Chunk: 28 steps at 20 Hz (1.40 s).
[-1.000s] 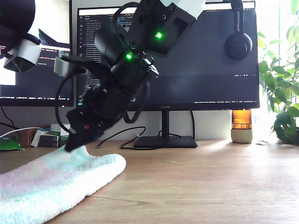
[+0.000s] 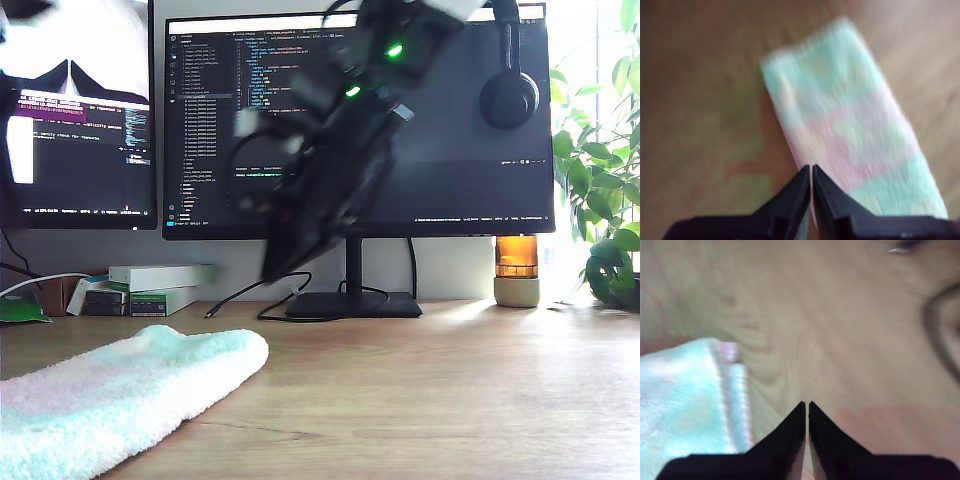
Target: Fold the tea towel to a neat square and place it to the right
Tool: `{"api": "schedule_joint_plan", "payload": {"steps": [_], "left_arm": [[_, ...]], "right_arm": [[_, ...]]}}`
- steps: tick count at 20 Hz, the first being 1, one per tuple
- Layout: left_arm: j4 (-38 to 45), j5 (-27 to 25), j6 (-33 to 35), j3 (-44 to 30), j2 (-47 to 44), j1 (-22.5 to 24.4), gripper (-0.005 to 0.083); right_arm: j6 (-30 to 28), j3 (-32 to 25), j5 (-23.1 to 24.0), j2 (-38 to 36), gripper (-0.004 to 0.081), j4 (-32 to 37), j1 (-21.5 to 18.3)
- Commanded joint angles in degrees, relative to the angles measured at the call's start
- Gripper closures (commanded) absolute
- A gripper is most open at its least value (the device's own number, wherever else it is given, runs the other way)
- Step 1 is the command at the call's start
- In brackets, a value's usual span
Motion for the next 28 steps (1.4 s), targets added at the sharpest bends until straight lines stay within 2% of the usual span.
{"api": "schedule_joint_plan", "payload": {"steps": [1, 4, 7, 11, 16, 19, 23, 28], "left_arm": [[1.77, -0.13, -0.39, -2.80, -1.77, 0.83, 0.0794], [4.24, -0.15, -0.85, -5.20, -4.57, 1.62, 0.0794], [5.86, -0.15, -2.32, -6.27, -7.85, 1.92, 0.0794], [10.69, 1.77, -3.21, -8.50, -13.79, 1.90, 0.0794], [12.37, 7.08, -4.72, -11.74, -20.61, 1.90, 0.0794], [9.09, 7.69, -6.14, -12.04, -22.45, 1.90, 0.0794], [7.17, 8.07, -6.25, -12.04, -22.75, 1.88, 0.0794], [7.43, 8.04, -6.25, -12.04, -22.75, 1.90, 0.0794]], "right_arm": [[0.07, -1.73, -0.59, -5.25, 0.0781, 0.44, 0.72], [0.02, -4.70, -0.50, -8.74, 0.0781, 1.53, 0.42], [0.02, -10.82, -0.96, -12.63, 0.0781, 5.64, 0.22], [0.42, -23.28, -5.25, -20.17, 0.0781, 16.33, 0.26], [6.03, -36.52, -11.28, -25.24, 0.0781, 31.39, 1.55], [7.54, -38.80, -11.43, -24.28, 0.0781, 35.89, 5.05], [7.87, -38.77, -12.55, -19.67, 0.0781, 39.82, 10.38], [11.69, -38.25, -15.80, -12.11, 0.0781, 41.62, 13.66]]}}
